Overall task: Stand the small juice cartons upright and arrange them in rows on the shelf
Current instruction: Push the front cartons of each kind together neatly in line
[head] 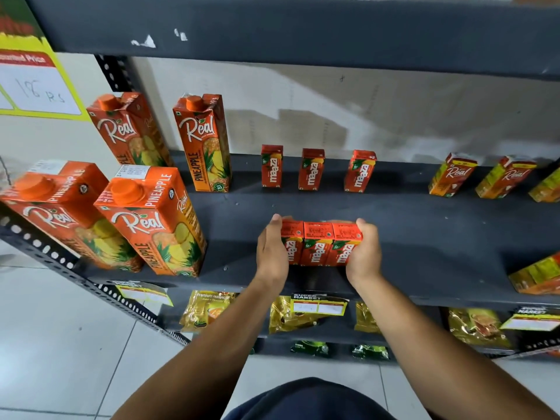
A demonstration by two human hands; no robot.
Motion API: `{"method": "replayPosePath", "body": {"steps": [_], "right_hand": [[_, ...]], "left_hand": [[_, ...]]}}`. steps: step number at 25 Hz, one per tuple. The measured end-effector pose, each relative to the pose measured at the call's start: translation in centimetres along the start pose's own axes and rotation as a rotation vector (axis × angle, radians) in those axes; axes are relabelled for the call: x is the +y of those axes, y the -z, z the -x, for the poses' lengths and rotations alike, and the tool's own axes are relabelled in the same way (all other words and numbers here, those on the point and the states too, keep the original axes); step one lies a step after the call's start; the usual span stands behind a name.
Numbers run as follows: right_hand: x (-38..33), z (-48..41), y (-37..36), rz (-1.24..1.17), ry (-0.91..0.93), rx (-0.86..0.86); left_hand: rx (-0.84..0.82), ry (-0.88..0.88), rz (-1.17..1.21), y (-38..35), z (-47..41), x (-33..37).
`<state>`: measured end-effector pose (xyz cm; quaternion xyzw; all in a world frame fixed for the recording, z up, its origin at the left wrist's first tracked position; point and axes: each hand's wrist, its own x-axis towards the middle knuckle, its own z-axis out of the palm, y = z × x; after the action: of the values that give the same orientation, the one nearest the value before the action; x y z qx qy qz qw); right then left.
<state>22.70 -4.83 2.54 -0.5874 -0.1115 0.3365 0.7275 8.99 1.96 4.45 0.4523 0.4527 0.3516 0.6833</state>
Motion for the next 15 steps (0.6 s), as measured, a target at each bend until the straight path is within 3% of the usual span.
{"method": "replayPosePath", "body": {"steps": [5,15], "right_hand": [[0.6,1.2,0.5,-0.037,-0.016,-0.045],[0.8,2.3,0.5,-0.029,0.004,0.022]], "left_hand": [[0.009,-0.015,0.033,0.6,2.3,-0.3],[-0.013,-0.022,0.008,1.0,2.5,-0.6]]}}
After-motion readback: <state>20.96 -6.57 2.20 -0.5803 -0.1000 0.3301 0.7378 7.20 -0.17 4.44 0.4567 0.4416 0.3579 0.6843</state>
